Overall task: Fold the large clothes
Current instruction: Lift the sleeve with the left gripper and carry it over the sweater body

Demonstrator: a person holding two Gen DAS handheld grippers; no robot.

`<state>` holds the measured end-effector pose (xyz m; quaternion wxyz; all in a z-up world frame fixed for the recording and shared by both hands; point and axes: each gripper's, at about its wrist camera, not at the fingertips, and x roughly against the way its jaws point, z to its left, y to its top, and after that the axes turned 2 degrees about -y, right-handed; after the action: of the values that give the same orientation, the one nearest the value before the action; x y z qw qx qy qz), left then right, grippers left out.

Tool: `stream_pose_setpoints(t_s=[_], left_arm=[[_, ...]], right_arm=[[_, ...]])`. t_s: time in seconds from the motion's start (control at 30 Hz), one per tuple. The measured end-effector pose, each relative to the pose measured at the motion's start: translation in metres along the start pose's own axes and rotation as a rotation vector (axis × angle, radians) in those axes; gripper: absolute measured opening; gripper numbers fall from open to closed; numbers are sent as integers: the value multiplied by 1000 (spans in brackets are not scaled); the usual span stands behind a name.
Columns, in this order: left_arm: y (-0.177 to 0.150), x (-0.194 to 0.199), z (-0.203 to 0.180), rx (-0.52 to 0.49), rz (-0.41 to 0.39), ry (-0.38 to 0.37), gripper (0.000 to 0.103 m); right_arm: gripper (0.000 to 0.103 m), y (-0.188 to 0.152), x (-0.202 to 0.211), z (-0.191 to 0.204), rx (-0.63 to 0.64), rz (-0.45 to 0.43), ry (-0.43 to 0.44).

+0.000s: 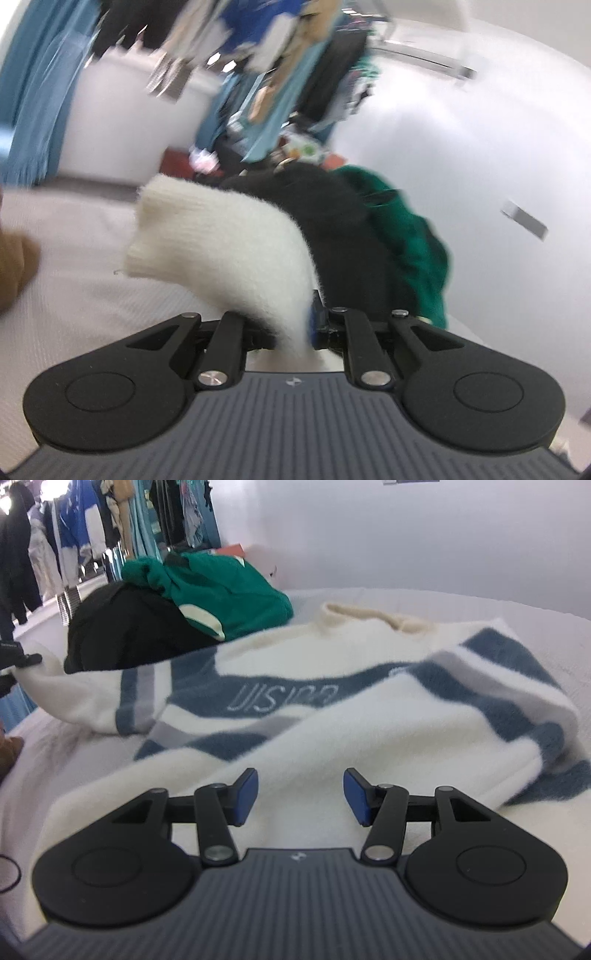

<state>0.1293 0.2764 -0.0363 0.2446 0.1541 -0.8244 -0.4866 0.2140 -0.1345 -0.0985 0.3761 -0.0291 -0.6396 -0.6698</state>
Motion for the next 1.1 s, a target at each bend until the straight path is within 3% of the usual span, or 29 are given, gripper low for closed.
stream_pose_setpoints(t_s=[0.2,0.4,0.6,0.77,0.93,1.1], left_arm=[[18,50,-94,-194,-40,-97,16],[-13,97,-201,-448,-39,-179,16],[-66,122,-290,-572,18,-333,16],[-136,131,-348,-691,114,-467,16],[-217,119,-377,-753,222,-492,16],[-276,94,-374,-773,349,-510,17]], right_arm=[[54,9,30,-10,-17,-87,-27],[55,16,59,-21,-47,-153,-57],[55,24,81,-45,-113,-183,-103],[55,32,96,-76,-221,-224,-128],[56,39,102,-108,-303,-284,-169],[56,36,91,-140,-369,-270,-200]])
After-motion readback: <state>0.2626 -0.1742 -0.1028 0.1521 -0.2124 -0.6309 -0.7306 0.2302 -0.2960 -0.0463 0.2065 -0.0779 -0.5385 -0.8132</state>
